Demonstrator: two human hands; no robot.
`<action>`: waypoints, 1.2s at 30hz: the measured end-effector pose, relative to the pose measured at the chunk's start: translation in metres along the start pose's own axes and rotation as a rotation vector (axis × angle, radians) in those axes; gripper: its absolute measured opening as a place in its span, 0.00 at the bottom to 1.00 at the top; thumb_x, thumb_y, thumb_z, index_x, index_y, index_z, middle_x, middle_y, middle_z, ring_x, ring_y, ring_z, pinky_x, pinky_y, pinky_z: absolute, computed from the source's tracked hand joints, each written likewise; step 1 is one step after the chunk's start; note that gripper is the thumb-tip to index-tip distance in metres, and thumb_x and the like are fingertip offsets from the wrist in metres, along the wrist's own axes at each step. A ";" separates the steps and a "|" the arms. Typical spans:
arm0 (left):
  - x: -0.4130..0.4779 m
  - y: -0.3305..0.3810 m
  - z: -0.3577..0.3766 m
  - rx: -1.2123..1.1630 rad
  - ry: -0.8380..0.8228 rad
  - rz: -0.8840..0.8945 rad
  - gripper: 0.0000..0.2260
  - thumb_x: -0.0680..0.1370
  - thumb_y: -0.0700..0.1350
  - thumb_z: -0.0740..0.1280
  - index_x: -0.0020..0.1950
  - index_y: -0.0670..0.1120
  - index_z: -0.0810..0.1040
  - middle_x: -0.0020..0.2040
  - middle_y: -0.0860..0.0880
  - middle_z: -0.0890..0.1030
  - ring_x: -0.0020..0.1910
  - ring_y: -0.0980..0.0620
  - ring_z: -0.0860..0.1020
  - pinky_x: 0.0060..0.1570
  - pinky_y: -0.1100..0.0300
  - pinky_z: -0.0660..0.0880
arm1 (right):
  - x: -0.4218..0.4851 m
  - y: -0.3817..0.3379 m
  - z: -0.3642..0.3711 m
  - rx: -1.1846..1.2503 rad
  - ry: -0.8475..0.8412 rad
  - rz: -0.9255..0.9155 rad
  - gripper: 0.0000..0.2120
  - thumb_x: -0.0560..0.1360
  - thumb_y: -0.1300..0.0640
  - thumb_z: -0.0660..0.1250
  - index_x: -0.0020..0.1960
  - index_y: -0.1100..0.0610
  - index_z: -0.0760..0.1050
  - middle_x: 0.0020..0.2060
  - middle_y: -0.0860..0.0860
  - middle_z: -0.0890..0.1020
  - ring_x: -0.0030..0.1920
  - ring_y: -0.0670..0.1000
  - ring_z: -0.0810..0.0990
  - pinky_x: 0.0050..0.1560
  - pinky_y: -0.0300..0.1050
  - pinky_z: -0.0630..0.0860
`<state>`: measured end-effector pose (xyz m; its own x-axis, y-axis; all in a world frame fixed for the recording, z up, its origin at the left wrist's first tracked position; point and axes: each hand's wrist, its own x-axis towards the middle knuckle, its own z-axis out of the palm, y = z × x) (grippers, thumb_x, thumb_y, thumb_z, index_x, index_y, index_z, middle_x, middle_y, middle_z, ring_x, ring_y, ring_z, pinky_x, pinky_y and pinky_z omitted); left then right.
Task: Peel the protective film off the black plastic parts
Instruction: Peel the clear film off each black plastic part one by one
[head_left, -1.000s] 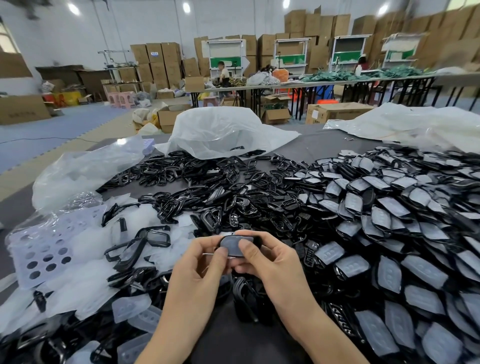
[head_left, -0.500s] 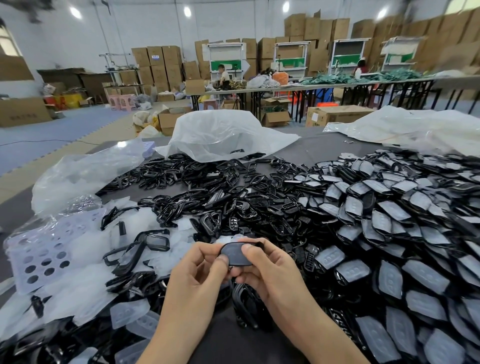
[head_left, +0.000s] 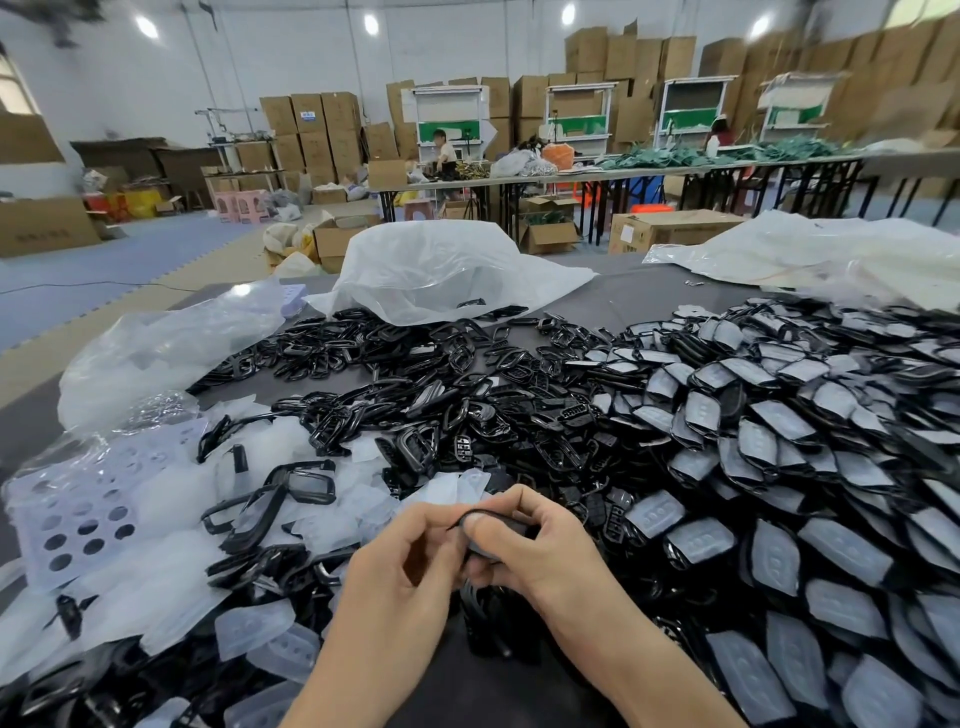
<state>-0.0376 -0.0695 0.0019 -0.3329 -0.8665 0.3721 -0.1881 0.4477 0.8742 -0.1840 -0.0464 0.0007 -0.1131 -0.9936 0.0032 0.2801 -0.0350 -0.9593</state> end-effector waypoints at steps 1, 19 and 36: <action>0.000 -0.002 -0.001 0.056 0.004 0.024 0.15 0.80 0.38 0.66 0.49 0.59 0.83 0.39 0.54 0.84 0.38 0.59 0.81 0.41 0.70 0.75 | -0.001 0.000 0.000 -0.047 0.007 -0.013 0.04 0.73 0.63 0.73 0.45 0.59 0.77 0.35 0.53 0.84 0.33 0.50 0.82 0.39 0.43 0.79; -0.010 0.006 0.007 0.496 -0.200 0.419 0.20 0.75 0.44 0.61 0.63 0.62 0.77 0.43 0.61 0.83 0.36 0.66 0.78 0.32 0.66 0.77 | 0.006 0.000 -0.004 0.056 0.273 -0.091 0.11 0.75 0.65 0.68 0.37 0.55 0.70 0.29 0.56 0.75 0.31 0.51 0.72 0.33 0.42 0.71; 0.001 -0.001 0.003 -0.051 0.075 0.003 0.12 0.80 0.44 0.65 0.51 0.62 0.81 0.36 0.48 0.82 0.32 0.51 0.80 0.33 0.61 0.76 | -0.005 -0.006 0.009 0.182 -0.023 -0.037 0.12 0.73 0.64 0.74 0.35 0.54 0.76 0.35 0.55 0.81 0.29 0.50 0.78 0.30 0.40 0.76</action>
<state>-0.0407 -0.0702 0.0001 -0.2631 -0.8801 0.3952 -0.1391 0.4400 0.8872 -0.1766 -0.0422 0.0092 -0.1058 -0.9933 0.0462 0.4445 -0.0888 -0.8914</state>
